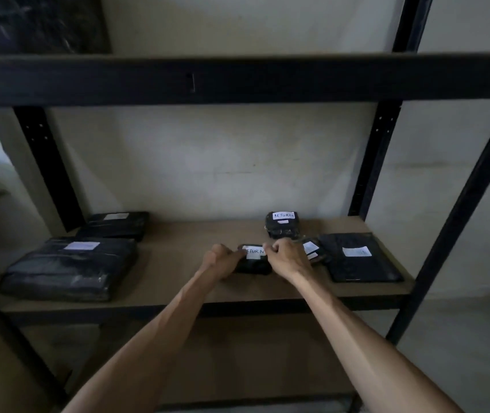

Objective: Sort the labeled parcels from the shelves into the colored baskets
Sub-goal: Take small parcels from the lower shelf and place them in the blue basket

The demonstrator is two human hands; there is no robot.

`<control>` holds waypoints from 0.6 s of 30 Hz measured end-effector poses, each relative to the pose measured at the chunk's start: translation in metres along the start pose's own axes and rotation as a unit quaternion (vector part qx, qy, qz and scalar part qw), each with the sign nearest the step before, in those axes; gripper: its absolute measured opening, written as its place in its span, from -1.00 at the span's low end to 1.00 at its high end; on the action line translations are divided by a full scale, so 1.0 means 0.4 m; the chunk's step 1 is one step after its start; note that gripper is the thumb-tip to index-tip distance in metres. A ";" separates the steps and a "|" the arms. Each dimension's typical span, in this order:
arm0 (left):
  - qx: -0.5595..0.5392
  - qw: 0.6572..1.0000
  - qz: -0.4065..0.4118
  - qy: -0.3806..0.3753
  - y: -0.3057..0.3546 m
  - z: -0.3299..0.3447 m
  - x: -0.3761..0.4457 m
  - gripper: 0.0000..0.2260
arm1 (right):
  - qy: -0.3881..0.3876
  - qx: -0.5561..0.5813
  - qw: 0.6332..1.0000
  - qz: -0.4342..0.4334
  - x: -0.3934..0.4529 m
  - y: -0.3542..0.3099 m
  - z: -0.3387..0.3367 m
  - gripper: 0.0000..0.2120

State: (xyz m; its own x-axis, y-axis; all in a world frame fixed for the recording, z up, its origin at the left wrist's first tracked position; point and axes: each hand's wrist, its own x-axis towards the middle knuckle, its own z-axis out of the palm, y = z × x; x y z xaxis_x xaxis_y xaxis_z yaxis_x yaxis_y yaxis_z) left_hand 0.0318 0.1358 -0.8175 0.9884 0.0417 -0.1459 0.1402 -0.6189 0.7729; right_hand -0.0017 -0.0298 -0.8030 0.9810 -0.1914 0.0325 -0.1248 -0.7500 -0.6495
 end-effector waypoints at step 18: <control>-0.425 0.899 0.042 -0.098 -0.069 -0.027 -0.083 -0.81 | -0.030 0.312 0.941 -0.128 -0.051 0.073 0.033 -0.75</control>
State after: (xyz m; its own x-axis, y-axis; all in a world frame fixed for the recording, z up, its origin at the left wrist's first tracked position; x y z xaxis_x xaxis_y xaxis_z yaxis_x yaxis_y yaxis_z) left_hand -0.0041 0.1601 -0.8274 0.9802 -0.1671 -0.1063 0.1410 0.2119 0.9671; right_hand -0.0232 -0.0394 -0.8328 0.9759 -0.0052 0.2182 0.2103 -0.2460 -0.9462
